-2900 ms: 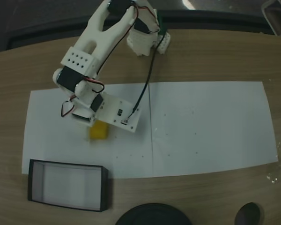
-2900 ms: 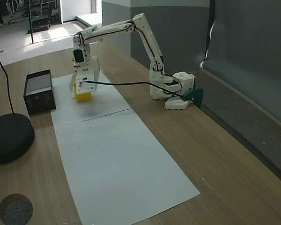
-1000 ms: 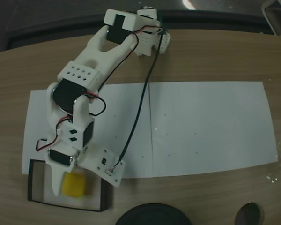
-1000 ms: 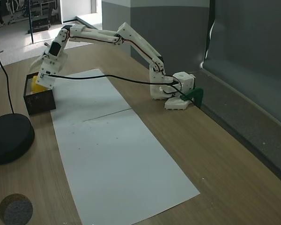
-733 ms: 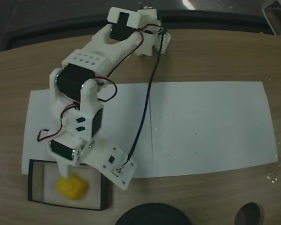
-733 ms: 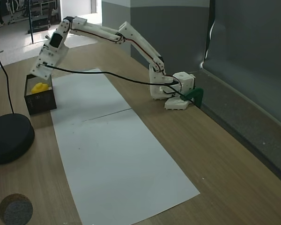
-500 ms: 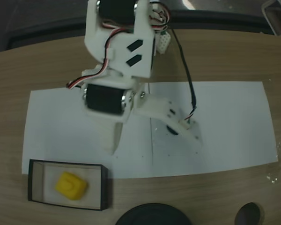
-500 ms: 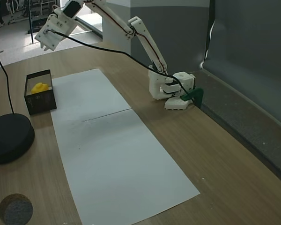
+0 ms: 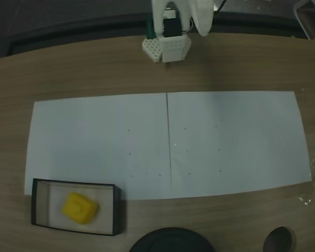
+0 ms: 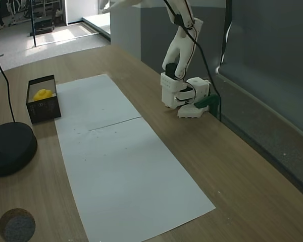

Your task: Grab a yellow square and put it in the box.

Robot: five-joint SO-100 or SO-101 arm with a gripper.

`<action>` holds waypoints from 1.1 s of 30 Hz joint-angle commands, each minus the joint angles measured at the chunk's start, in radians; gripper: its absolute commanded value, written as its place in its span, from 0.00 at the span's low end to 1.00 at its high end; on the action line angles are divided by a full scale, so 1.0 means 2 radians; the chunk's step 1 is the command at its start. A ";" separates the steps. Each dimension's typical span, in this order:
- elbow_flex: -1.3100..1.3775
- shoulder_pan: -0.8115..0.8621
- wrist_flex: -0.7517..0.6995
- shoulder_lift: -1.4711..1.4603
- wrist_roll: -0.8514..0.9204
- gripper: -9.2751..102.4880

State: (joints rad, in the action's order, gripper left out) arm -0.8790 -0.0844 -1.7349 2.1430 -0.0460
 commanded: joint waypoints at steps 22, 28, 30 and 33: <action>-0.723 -0.002 0.231 0.646 0.002 0.09; -0.829 -0.002 0.282 0.667 0.002 0.09; -0.861 -0.005 0.301 0.667 0.002 0.09; -0.910 -0.001 0.313 0.667 0.002 0.09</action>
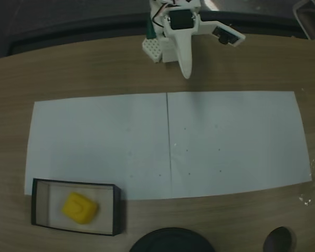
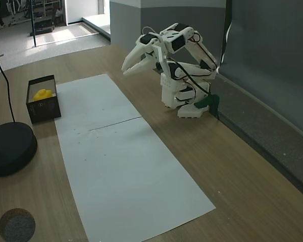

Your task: Grab a yellow square and put it in the box.

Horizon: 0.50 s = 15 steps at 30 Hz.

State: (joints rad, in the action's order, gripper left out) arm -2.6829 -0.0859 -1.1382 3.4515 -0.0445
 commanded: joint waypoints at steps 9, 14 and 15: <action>-0.121 0.000 0.014 0.012 0.001 0.09; -0.139 0.000 0.006 0.012 0.000 0.09; -0.139 0.000 0.001 0.012 0.000 0.09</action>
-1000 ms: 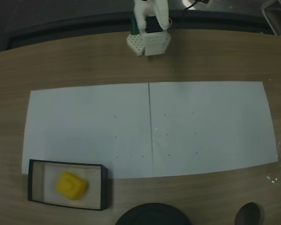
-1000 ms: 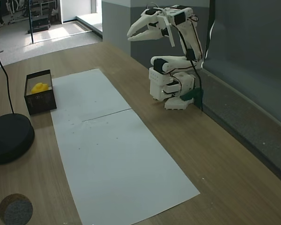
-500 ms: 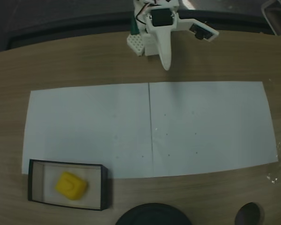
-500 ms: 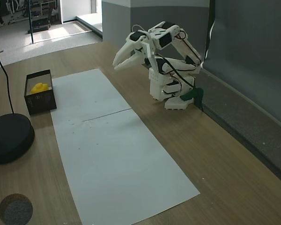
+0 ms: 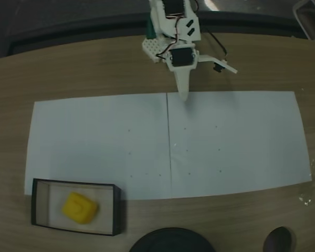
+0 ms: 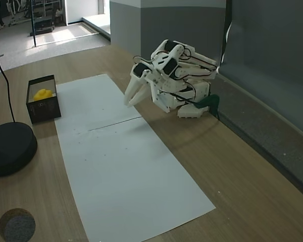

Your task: Grab a yellow square and put it in the box.

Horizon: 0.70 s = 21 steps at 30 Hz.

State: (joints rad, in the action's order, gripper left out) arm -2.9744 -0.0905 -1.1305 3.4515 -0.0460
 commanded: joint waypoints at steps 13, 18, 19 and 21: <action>-0.019 0.002 -0.057 0.012 -0.001 0.09; -0.013 0.002 -0.081 0.012 -0.002 0.09; -0.013 0.002 -0.081 0.012 -0.002 0.09; -0.013 0.002 -0.081 0.012 -0.002 0.08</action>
